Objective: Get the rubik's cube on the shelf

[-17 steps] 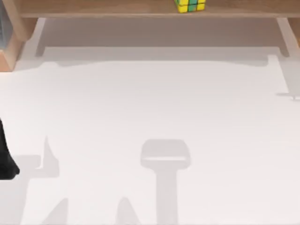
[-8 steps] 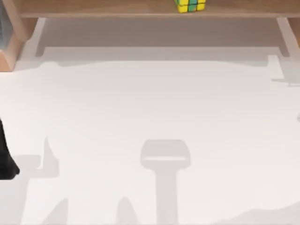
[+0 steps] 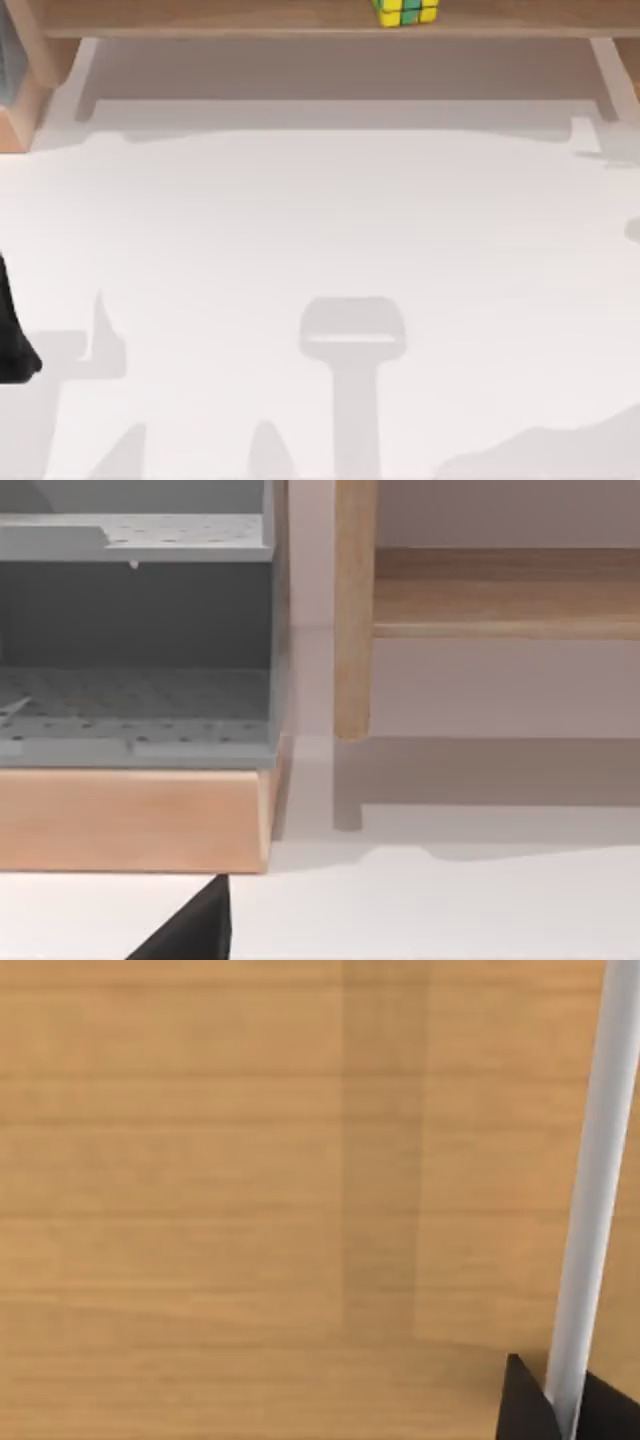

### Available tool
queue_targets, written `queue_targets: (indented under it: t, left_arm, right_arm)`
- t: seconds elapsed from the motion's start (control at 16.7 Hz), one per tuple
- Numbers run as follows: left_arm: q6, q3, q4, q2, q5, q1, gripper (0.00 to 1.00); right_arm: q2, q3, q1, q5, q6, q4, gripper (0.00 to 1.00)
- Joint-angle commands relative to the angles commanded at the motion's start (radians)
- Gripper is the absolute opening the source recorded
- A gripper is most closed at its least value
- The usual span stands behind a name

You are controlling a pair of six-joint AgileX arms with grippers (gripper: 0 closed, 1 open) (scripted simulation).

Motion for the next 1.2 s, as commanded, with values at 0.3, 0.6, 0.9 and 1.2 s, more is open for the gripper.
queue_targets:
  t: [0.3, 0.6, 0.9, 1.2]
  left_arm:
    - [0.000, 0.000, 0.000, 0.000, 0.000, 0.000, 1.00]
    - [0.000, 0.000, 0.000, 0.000, 0.000, 0.000, 1.00]
    - [0.000, 0.000, 0.000, 0.000, 0.000, 0.000, 1.00]
    - [0.000, 0.000, 0.000, 0.000, 0.000, 0.000, 1.00]
  right_arm:
    - [0.076, 0.160, 0.032, 0.036, -0.007, -0.084, 0.00]
    - [0.124, 0.280, 0.064, 0.065, -0.001, -0.155, 0.00]
    - [0.124, 0.280, 0.064, 0.065, -0.001, -0.155, 0.15]
    - [0.124, 0.280, 0.064, 0.065, -0.001, -0.155, 0.53]
